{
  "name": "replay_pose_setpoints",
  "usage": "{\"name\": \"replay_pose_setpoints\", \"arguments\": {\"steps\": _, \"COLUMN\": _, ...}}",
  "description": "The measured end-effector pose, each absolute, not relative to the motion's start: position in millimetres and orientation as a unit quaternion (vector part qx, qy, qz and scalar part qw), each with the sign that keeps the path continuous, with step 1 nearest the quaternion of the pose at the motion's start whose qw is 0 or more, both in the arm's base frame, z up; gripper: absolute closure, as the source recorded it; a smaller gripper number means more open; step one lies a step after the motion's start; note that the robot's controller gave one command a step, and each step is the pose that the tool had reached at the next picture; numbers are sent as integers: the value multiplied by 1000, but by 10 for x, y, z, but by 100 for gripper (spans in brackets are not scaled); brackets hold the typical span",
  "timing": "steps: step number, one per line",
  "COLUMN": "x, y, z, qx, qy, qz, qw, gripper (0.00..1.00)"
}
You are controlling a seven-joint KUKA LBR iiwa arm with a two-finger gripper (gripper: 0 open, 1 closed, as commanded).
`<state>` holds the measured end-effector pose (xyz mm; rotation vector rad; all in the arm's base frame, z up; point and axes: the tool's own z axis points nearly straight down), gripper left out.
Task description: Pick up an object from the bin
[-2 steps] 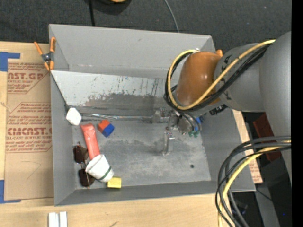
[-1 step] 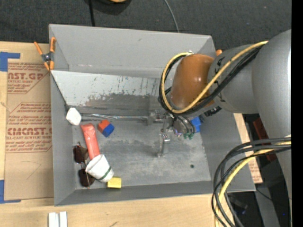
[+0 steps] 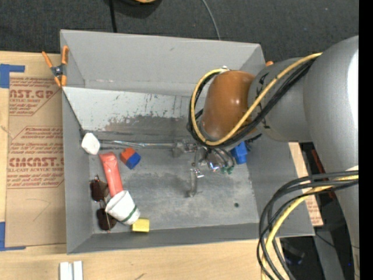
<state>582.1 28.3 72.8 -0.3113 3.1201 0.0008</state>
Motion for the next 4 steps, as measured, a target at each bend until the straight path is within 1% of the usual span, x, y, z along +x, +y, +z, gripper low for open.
{"name": "replay_pose_setpoints", "arguments": {"steps": 1, "x": 5767, "y": 604, "z": 705, "qx": -106, "qy": 994, "qz": 0, "qw": 2, "gripper": 0}}
{"name": "replay_pose_setpoints", "arguments": {"steps": 2, "x": 5757, "y": 1111, "z": 719, "qx": -121, "qy": 993, "qz": 0, "qw": 4, "gripper": 0}}
{"name": "replay_pose_setpoints", "arguments": {"steps": 3, "x": 5857, "y": 1470, "z": 740, "qx": -127, "qy": 992, "qz": 2, "qw": 4, "gripper": 0}}
{"name": "replay_pose_setpoints", "arguments": {"steps": 4, "x": 5856, "y": 1678, "z": 744, "qx": -99, "qy": 995, "qz": 1, "qw": 5, "gripper": 0}}
